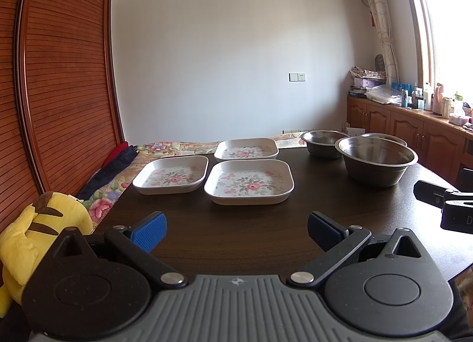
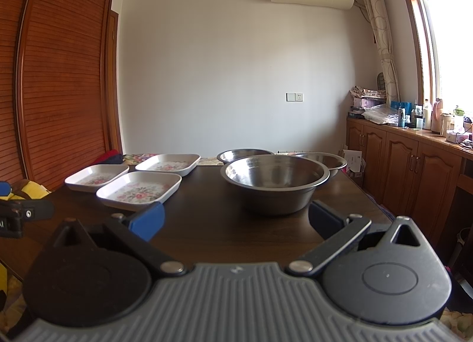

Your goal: Organize plates and bowls

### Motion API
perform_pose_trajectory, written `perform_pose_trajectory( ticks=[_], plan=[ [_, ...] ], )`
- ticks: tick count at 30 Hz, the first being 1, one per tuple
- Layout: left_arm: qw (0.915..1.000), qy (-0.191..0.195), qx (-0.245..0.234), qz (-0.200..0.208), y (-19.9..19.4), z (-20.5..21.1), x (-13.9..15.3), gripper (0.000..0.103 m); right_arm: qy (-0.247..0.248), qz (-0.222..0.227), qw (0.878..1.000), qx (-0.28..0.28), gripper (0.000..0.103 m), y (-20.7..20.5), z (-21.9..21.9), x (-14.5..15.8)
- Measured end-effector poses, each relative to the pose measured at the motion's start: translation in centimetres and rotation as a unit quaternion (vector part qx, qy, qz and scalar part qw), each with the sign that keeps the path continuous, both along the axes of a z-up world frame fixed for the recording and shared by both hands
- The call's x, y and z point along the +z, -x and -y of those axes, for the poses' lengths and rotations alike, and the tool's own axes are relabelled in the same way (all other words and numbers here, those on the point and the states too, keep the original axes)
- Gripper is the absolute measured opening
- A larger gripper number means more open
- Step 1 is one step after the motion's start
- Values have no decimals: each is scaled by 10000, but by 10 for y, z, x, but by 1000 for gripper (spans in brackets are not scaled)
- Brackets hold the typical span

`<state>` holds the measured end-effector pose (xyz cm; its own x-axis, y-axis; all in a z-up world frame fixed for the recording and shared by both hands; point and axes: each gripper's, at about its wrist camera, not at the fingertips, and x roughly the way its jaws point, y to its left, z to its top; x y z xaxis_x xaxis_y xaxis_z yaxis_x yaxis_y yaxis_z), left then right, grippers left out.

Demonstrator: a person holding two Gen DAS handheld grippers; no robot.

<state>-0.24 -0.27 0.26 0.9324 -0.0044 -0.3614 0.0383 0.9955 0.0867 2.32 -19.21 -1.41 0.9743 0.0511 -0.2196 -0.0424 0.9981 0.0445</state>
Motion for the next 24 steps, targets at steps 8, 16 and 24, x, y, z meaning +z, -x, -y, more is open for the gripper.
perform_pose_trajectory(
  ticks=[8, 16, 24],
  plan=[
    [10000, 1, 0, 1, 0, 0, 0, 103, -2, -4, 10000, 1, 103, 0, 0, 0],
    [10000, -2, -16, -75, 0, 0, -3, 103, 33, -35, 10000, 17, 103, -1, 0, -6],
    [9994, -52, -66, -330, -10, -2, -15, 103, 179, -114, 9996, 198, 103, -9, -9, -11]
  ],
)
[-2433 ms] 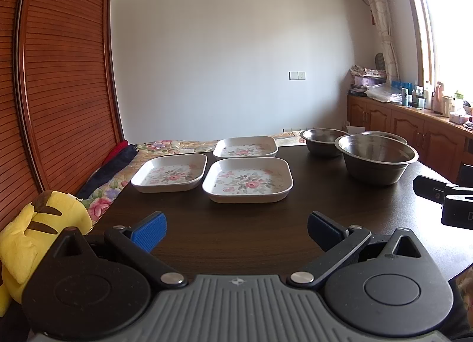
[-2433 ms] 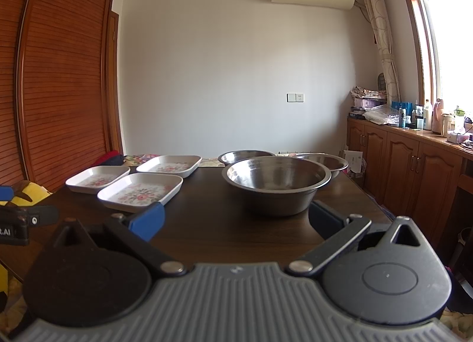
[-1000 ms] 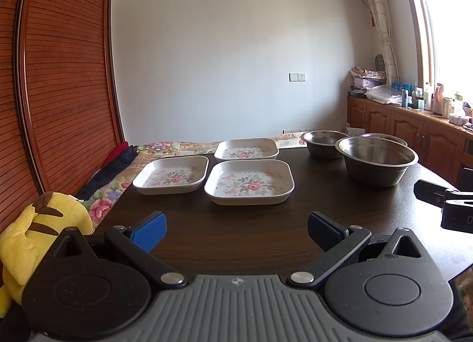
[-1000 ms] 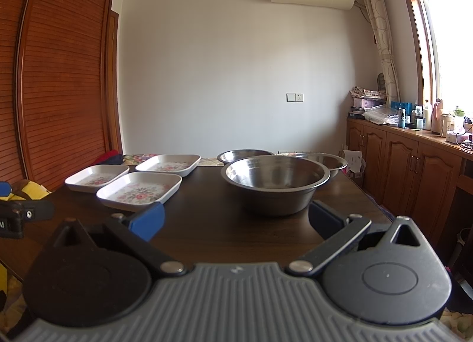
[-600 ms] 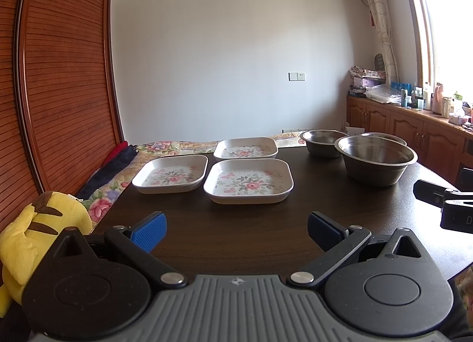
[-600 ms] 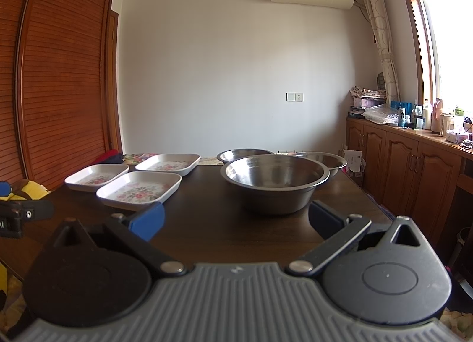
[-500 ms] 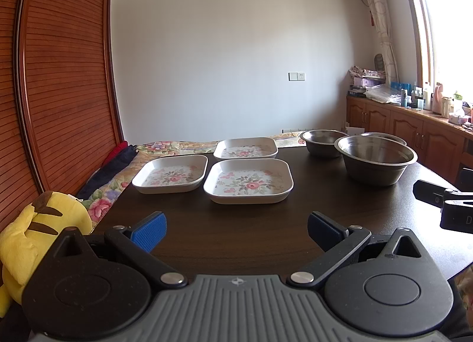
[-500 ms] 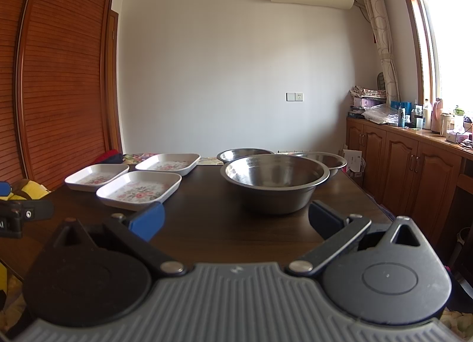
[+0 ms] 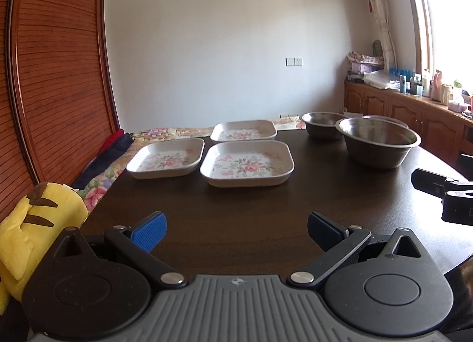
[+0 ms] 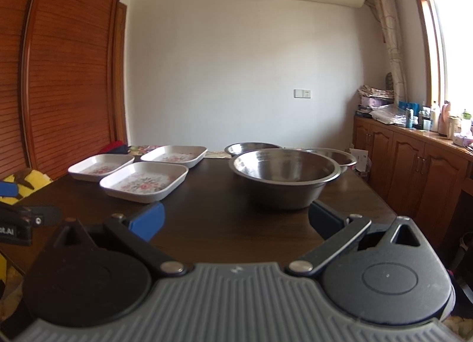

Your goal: Organize plates and bowls

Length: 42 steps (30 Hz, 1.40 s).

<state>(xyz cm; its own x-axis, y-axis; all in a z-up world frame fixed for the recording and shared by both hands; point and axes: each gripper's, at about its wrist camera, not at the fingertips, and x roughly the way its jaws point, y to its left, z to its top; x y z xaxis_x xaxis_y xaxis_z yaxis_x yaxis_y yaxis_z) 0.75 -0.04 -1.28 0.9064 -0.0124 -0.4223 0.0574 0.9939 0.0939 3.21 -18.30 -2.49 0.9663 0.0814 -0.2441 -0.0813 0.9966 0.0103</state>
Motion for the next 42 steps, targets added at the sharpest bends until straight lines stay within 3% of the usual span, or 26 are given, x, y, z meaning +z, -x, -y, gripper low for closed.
perform_pose_trajectory(
  ticks=[6, 18, 27, 42],
  plan=[
    [9999, -134, -47, -99, -13, -4, -3, 103, 65, -107, 9995, 277, 103, -14, -7, 4],
    [9993, 110, -226, -277, -55, -26, 4, 103, 127, -200, 9954, 925, 103, -54, -23, 18],
    [9982, -157, -215, -541, -92, -32, 0, 103, 257, -328, 9902, 1334, 103, -87, -36, 26],
    [9940, -72, -452, -994, -137, -47, -1, 103, 334, -663, 9820, 1734, 103, -146, -56, 27]
  ],
)
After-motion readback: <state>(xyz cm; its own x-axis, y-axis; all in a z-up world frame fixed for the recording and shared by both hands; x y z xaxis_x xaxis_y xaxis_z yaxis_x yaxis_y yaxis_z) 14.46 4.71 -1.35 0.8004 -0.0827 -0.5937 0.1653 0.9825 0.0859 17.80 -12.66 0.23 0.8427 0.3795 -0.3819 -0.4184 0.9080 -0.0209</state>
